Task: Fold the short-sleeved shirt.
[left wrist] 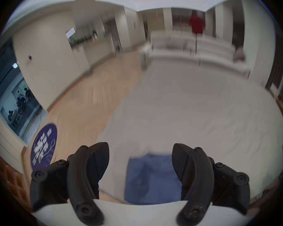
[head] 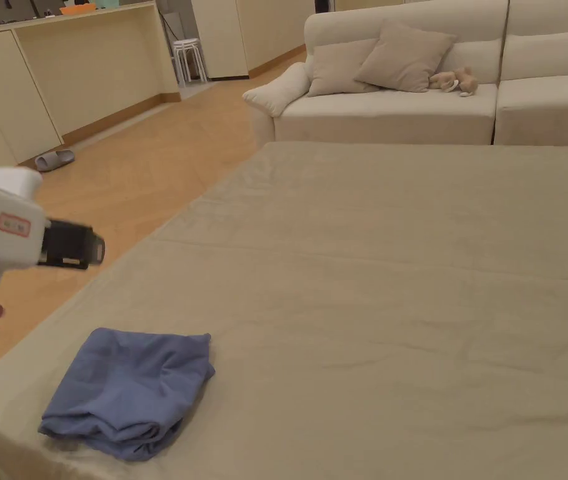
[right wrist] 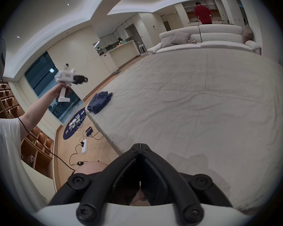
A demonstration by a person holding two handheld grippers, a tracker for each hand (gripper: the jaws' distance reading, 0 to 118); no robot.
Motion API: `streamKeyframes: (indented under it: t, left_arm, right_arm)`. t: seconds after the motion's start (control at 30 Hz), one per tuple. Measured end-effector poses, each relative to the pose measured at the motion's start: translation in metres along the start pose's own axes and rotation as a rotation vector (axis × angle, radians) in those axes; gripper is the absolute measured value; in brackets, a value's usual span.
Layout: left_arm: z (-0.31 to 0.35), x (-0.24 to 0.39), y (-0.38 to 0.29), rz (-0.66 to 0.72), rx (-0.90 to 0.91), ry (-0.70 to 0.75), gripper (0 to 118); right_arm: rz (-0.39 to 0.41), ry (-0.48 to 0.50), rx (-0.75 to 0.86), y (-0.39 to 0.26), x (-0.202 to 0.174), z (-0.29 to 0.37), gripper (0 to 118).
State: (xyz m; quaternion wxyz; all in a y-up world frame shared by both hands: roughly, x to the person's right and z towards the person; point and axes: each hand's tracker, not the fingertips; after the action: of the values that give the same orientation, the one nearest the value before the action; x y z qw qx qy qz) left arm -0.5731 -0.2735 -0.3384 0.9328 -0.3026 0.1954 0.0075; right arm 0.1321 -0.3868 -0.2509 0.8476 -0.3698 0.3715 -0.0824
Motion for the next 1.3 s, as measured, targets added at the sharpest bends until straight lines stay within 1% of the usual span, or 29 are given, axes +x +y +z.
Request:
streamKeyframes:
  t: [0.03, 0.07, 0.13, 0.17, 0.2, 0.23, 0.27, 0.3, 0.33, 0.4, 0.43, 0.47, 0.57, 0.67, 0.7, 0.73, 0.77, 0.83, 0.9, 0.97, 1.07, 1.13, 1.2, 1.3]
  left_arm:
    - [0.027, 0.015, 0.005, 0.005, 0.069, -0.027, 83]
    - [0.048, 0.030, 0.005, -0.006, 0.111, -0.087, 83]
    - [0.094, 0.082, -0.010, -0.010, 0.221, -0.188, 83]
    - [0.109, 0.104, -0.020, -0.020, 0.248, -0.206, 82]
    - [0.124, 0.131, -0.037, -0.017, 0.312, -0.229, 75]
    - [0.137, 0.159, -0.057, -0.021, 0.368, -0.278, 46]
    - [0.143, 0.186, -0.074, -0.028, 0.388, -0.291, 6]
    - [0.151, 0.217, -0.096, -0.014, 0.401, -0.276, 0]
    - [0.159, 0.242, -0.117, 0.025, 0.419, -0.323, 0]
    - [0.167, 0.290, -0.150, 0.009, 0.347, -0.454, 0]
    - [0.172, 0.315, -0.166, -0.003, 0.320, -0.475, 0]
    - [0.179, 0.333, -0.181, -0.009, 0.338, -0.492, 0]
    - [0.204, 0.387, -0.216, -0.097, 0.373, -0.530, 0]
    - [0.231, 0.419, -0.228, -0.080, 0.365, -0.600, 0]
    - [0.240, 0.427, -0.231, -0.067, 0.384, -0.605, 0]
    - [0.248, 0.436, -0.233, -0.076, 0.403, -0.590, 0]
    - [0.255, 0.443, -0.234, -0.107, 0.431, -0.554, 0]
    - [0.270, 0.449, -0.232, -0.139, 0.483, -0.561, 0]
    - [0.281, 0.452, -0.228, -0.137, 0.496, -0.555, 0]
    - [0.292, 0.451, -0.226, -0.131, 0.539, -0.542, 0]
    - [0.305, 0.447, -0.222, -0.119, 0.599, -0.519, 0]
    - [0.312, 0.446, -0.222, -0.157, 0.641, -0.479, 0]
    - [0.314, 0.444, -0.222, -0.168, 0.643, -0.469, 0]
    - [0.317, 0.436, -0.220, -0.134, 0.635, -0.476, 0]
  right_arm:
    - [0.006, -0.008, 0.016, 0.000, 0.001, 0.005, 0]
    - [0.014, -0.021, 0.037, 0.000, 0.002, 0.009, 0]
    - [0.017, -0.054, 0.077, -0.002, 0.005, 0.023, 0]
    - [0.023, -0.066, 0.093, -0.004, 0.006, 0.030, 0]
    - [0.041, -0.096, 0.116, -0.005, 0.007, 0.037, 0]
    - [0.065, -0.133, 0.142, -0.008, 0.008, 0.046, 0]
    - [0.091, -0.172, 0.162, -0.011, 0.008, 0.053, 0]
    - [0.101, -0.208, 0.182, -0.013, 0.009, 0.062, 0]
    - [0.088, -0.222, 0.202, -0.016, 0.011, 0.071, 0]
    - [0.111, -0.274, 0.261, -0.024, 0.010, 0.088, 0]
    - [0.116, -0.303, 0.283, -0.029, 0.011, 0.098, 0]
    - [0.127, -0.334, 0.305, -0.033, 0.011, 0.105, 0]
    - [0.152, -0.440, 0.374, -0.049, 0.013, 0.126, 0]
    - [0.183, -0.527, 0.428, -0.060, 0.013, 0.138, 0]
    - [0.206, -0.575, 0.455, -0.062, 0.009, 0.143, 0]
    - [0.227, -0.603, 0.482, -0.062, 0.005, 0.147, 0]
    - [0.242, -0.626, 0.514, -0.063, 0.001, 0.152, 0]
    - [0.263, -0.662, 0.568, -0.063, -0.007, 0.162, 0]
    - [0.282, -0.688, 0.610, -0.064, -0.011, 0.169, 0]
    - [0.310, -0.738, 0.631, -0.065, -0.014, 0.171, 0]
    - [0.296, -0.742, 0.661, -0.065, -0.016, 0.176, 0]
    - [0.304, -0.765, 0.696, -0.066, -0.020, 0.176, 0]
    - [0.316, -0.770, 0.695, -0.066, -0.022, 0.174, 0]
    - [0.327, -0.779, 0.698, -0.065, -0.025, 0.172, 0]
